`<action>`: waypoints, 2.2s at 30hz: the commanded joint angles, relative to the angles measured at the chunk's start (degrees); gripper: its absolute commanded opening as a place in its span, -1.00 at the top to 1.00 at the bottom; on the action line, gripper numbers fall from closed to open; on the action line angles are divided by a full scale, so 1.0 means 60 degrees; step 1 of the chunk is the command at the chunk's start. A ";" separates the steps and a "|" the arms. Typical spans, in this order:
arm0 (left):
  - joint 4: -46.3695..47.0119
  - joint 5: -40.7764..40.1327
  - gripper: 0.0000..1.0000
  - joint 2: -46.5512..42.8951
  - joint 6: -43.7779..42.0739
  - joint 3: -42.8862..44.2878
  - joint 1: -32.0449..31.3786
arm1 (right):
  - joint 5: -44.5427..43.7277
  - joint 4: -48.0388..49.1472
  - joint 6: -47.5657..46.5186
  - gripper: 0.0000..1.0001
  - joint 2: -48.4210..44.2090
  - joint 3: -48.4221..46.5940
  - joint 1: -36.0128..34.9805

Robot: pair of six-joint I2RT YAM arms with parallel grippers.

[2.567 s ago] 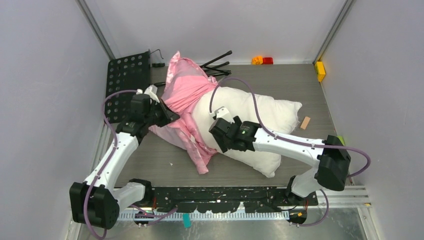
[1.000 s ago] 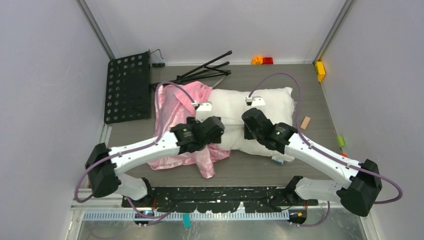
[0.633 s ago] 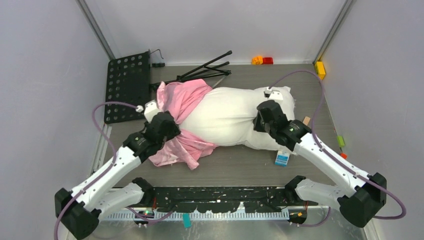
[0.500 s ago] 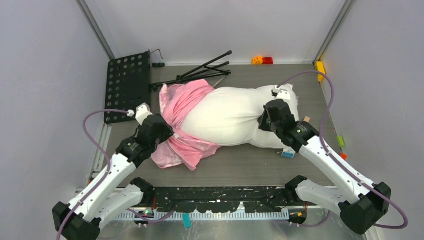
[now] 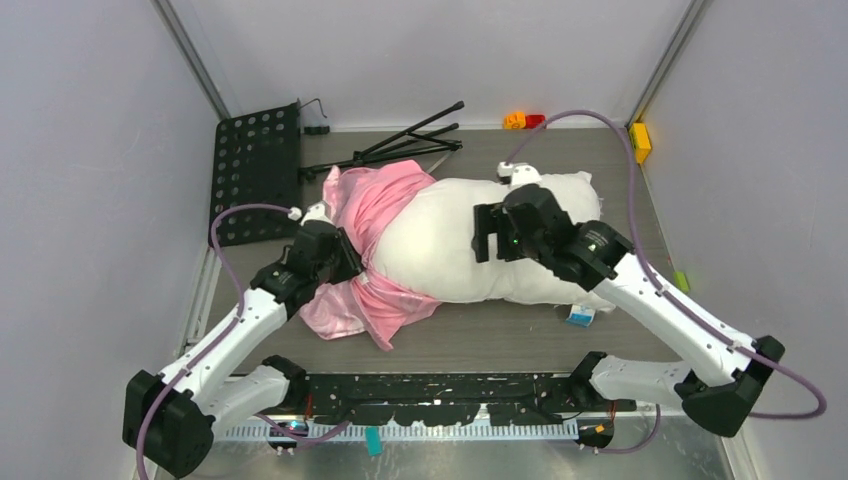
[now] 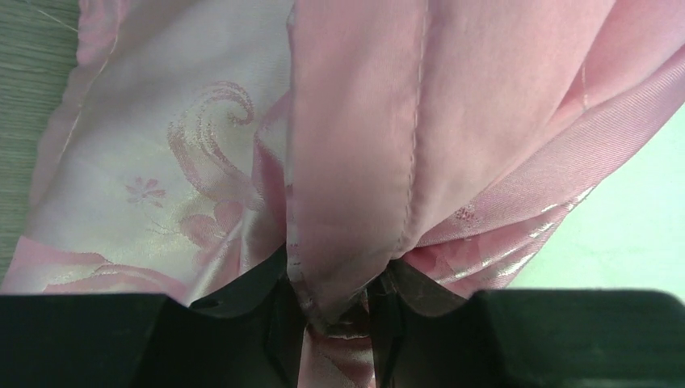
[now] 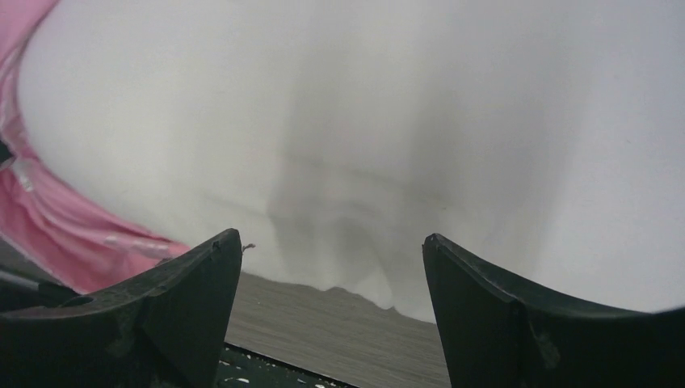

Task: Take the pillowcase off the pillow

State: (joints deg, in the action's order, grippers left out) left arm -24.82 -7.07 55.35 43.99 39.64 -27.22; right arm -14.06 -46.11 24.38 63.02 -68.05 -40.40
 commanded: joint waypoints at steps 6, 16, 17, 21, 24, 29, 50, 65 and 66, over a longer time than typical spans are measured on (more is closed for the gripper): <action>0.0660 0.1095 0.29 0.0135 -0.0300 -0.0240 -0.0019 | -0.2121 -0.0295 -0.0453 -0.80 0.2605 -0.1744 -0.2519; 0.0303 0.0075 0.23 -0.0290 -0.0680 -0.0265 -0.0019 | -0.1549 0.1164 -0.0024 0.17 0.3918 -0.0975 -0.1468; 0.0286 -0.0223 0.29 -0.0398 -0.0693 -0.0320 -0.0019 | -0.1583 0.1331 0.0049 0.46 0.3622 -0.0794 -0.1317; 0.0168 -0.1304 1.00 -0.0785 -0.0772 -0.0532 -0.0004 | -0.1703 0.1879 0.0306 1.00 0.2264 -0.0013 -0.0410; -0.0223 -0.2223 1.00 -0.0888 -0.0682 -0.0442 0.0070 | -0.1643 0.2015 0.0529 1.00 0.1402 0.0473 0.0594; -0.0389 -0.2567 1.00 -0.0925 -0.0711 -0.0075 0.0157 | -0.0655 0.2426 0.0459 1.00 0.0751 0.1122 0.1292; -0.0093 -0.1837 -1.00 -0.0219 -0.1536 0.2048 -0.4603 | 0.1421 0.2435 0.0490 0.99 0.1815 0.0459 0.1293; -0.5176 -0.9702 -1.00 0.5050 0.1145 0.7481 -0.8245 | 0.1472 0.2541 0.0606 0.99 0.1633 0.0761 0.1286; -0.5022 -0.9632 -0.99 0.5314 0.1135 0.7516 -0.8179 | 0.1479 0.2530 0.0602 0.99 0.1604 0.0776 0.1290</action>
State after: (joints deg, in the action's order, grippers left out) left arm -50.68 -57.06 82.06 48.88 81.08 -76.75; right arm -4.16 -32.97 27.16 73.80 -62.87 -33.26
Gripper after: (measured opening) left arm 0.996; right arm 0.047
